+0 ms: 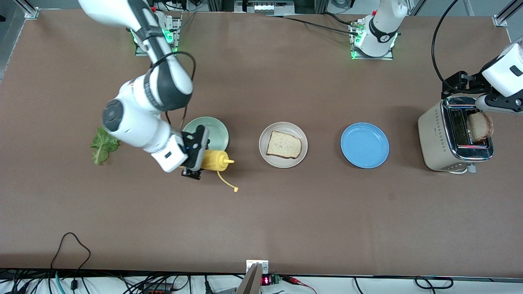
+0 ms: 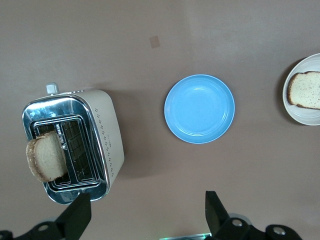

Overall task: Make sandwich in beige plate with both arms
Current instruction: 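Carry the bottle over the bread on the beige plate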

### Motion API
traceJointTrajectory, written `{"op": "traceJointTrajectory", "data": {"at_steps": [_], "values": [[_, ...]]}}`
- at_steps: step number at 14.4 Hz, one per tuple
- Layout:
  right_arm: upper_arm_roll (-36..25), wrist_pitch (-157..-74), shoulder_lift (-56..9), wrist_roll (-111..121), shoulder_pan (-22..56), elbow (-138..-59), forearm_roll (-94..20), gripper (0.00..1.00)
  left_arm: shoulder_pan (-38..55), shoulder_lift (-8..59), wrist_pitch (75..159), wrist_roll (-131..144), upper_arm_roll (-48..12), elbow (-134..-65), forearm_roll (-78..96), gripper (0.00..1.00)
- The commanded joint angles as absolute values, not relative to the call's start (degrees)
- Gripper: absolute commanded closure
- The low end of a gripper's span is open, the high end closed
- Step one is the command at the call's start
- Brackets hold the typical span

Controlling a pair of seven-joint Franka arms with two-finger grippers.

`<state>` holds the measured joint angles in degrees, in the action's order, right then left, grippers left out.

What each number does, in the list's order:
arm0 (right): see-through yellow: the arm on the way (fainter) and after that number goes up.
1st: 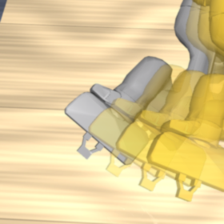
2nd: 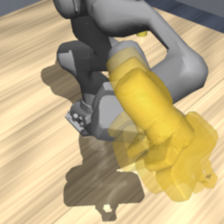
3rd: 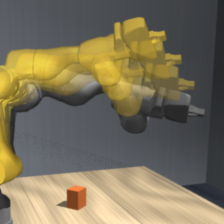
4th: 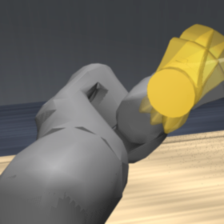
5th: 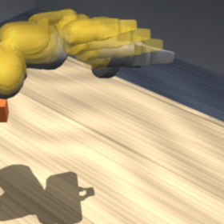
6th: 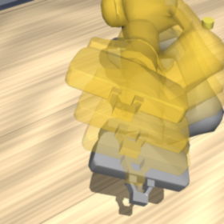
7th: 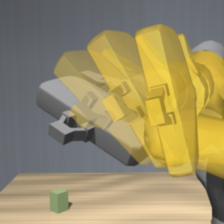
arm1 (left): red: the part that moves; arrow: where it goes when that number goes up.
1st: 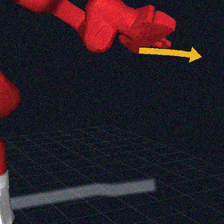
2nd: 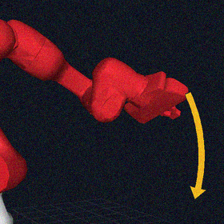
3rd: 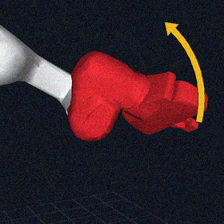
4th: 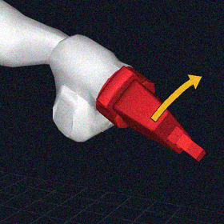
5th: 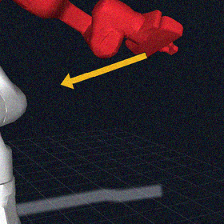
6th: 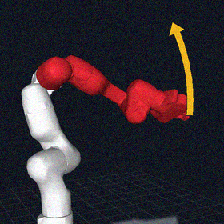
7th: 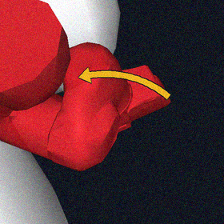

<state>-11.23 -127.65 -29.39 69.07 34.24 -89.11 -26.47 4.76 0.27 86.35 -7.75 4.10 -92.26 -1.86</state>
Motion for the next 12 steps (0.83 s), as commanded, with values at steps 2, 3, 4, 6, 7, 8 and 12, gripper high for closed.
{"op": "traceJointTrajectory", "data": {"at_steps": [2, 3, 4, 6, 7, 8, 12], "values": [[-11.9, -127.4, -32.2, 57.6, 39.0, -84.3, -16.0, 0.63, 5.0, -0.3, 85.3, -7.2, 4.3, -91.8, -1.2, 0.0], [-11.9, -127.4, -33.0, 55.6, 40.2, -83.2, -13.2, 0.63, 5.0, -0.3, 85.3, -7.2, 4.3, -91.8, -1.2, 0.0], [-11.9, -127.4, -33.6, 53.6, 41.3, -82.6, -10.3, 0.63, 5.0, -0.3, 85.3, -7.2, 4.3, -91.8, -1.2, 0.0], [-11.9, -127.4, -34.3, 49.7, 43.9, -82.4, -5.7, 0.63, 5.0, -0.3, 85.3, -7.2, 4.3, -91.8, -1.2, 0.0], [-11.9, -127.4, -34.8, 47.4, 45.3, -82.4, -2.8, 0.63, 5.0, -0.3, 85.3, -7.2, 4.3, -91.8, -1.2, 0.0], [-11.9, -127.3, -35.1, 45.4, 46.1, -82.4, -0.8, 0.63, 5.0, -0.3, 85.3, -7.2, 4.3, -91.8, -1.2, 0.0], [-12.0, -126.4, -38.0, 39.4, 50.0, -80.9, 7.7, 0.63, 5.0, -0.3, 85.3, -7.2, 4.3, -91.8, -1.2, 0.0]]}}
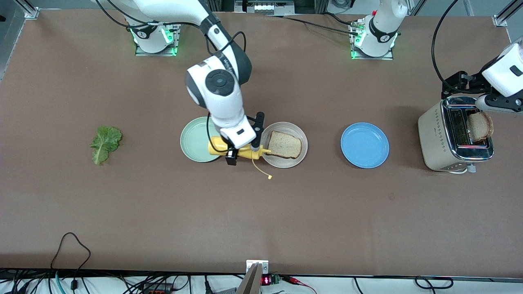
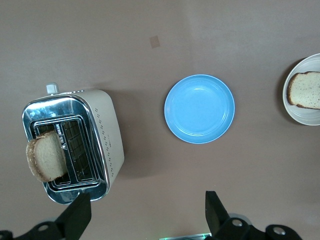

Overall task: Make sandwich in beige plate with both arms
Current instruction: 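Carry the bottle over the bread on the beige plate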

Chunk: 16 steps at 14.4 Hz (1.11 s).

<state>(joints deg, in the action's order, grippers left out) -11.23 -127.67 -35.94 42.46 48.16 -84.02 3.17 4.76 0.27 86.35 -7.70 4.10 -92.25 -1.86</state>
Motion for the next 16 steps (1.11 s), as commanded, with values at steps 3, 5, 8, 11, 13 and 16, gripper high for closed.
{"op": "traceJointTrajectory", "data": {"at_steps": [3, 5, 8, 11, 13, 16], "values": [[-12.0, -123.1, -41.1, 34.7, 53.2, -78.4, 15.3, 0.63, 5.0, -0.3, 85.3, -7.2, 4.3, -91.8, -1.2, 0.0], [-12.0, -120.5, -43.2, 32.5, 54.7, -76.1, 18.0, 0.63, 5.0, -0.3, 85.3, -7.2, 4.3, -91.8, -1.2, 0.0], [-12.0, -118.7, -46.2, 30.9, 56.2, -73.4, 20.0, 0.62, 5.0, -0.3, 85.3, -7.2, 4.3, -91.8, -1.2, 0.0], [-12.0, -118.7, -48.2, 27.8, 57.7, -73.4, 23.5, 0.62, 5.0, -0.3, 85.3, -7.2, 4.3, -91.8, -1.2, 0.0], [-12.0, -118.7, -49.7, 26.4, 58.6, -73.4, 25.3, 0.61, 5.1, -0.3, 85.3, -7.2, 4.3, -91.8, -1.2, 0.0], [-12.0, -118.7, -50.9, 24.7, 59.0, -73.4, 27.2, 0.61, 5.2, -0.3, 85.3, -7.2, 4.3, -91.7, -1.2, 0.0]]}}
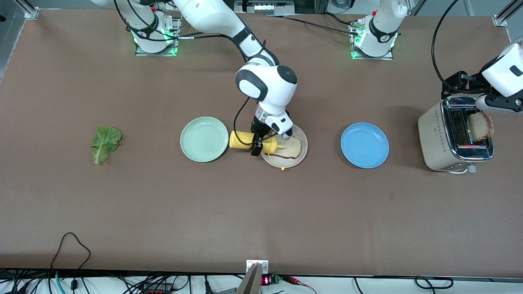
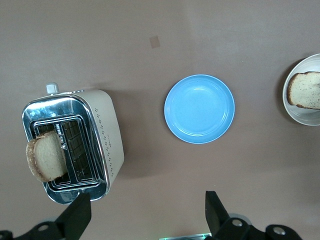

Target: Make sandwich in beige plate with both arms

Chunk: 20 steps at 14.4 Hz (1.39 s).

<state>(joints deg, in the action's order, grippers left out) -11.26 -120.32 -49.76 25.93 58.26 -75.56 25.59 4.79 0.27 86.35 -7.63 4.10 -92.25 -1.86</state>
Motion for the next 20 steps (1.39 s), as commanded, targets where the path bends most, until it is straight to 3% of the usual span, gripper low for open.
{"op": "traceJointTrajectory", "data": {"at_steps": [1, 11, 20], "values": [[-12.0, -118.7, -50.9, 24.7, 59.1, -73.3, 27.2, 0.61, 5.2, -0.3, 85.3, -7.2, 4.3, -91.7, -1.2, 0.0], [-13.4, -118.5, -48.7, 25.2, 57.8, -71.3, 22.6, 0.6, 4.7, -0.3, 85.3, -7.3, 4.4, -91.8, -1.2, 0.0], [-12.7, -112.6, -34.5, 44.4, 44.1, -71.4, 1.3, 0.6, 4.7, -0.2, 85.3, -7.3, 4.3, -91.8, -1.1, 0.0]]}}
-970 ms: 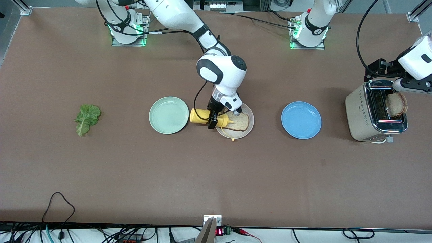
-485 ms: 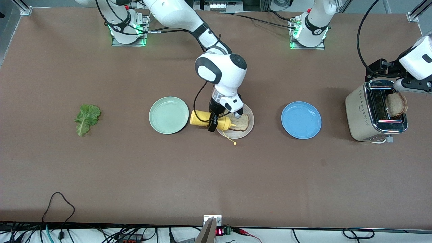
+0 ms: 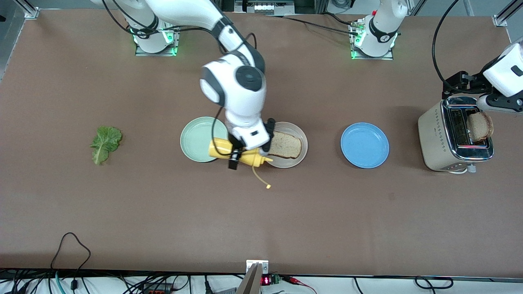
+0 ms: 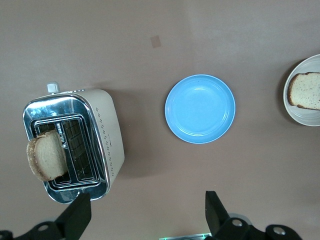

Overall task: Make sandwich in beige plate with both arms
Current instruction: 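Carry the bottle back beside the lettuce leaf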

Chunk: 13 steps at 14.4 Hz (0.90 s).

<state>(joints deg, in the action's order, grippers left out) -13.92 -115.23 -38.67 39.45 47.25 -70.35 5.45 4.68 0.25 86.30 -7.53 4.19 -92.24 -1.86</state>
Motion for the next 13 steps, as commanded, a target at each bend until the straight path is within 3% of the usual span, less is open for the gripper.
{"op": "traceJointTrajectory", "data": {"at_steps": [1, 7, 13], "values": [[-12.7, -111.0, -33.1, 46.7, 42.6, -71.5, -1.1, 0.6, 4.7, -0.2, 85.3, -7.3, 4.4, -91.8, -1.1, 0.0], [-12.7, -106.2, -25.5, 63.8, 30.8, -75.2, -18.8, 0.6, 4.6, -0.2, 85.3, -7.3, 4.4, -91.8, -1.1, 0.0], [-12.7, -99.9, -24.3, 84.5, 17.6, -78.6, -39.3, 0.58, 4.6, -0.2, 85.3, -7.3, 4.4, -91.8, -1.1, 0.0]]}}
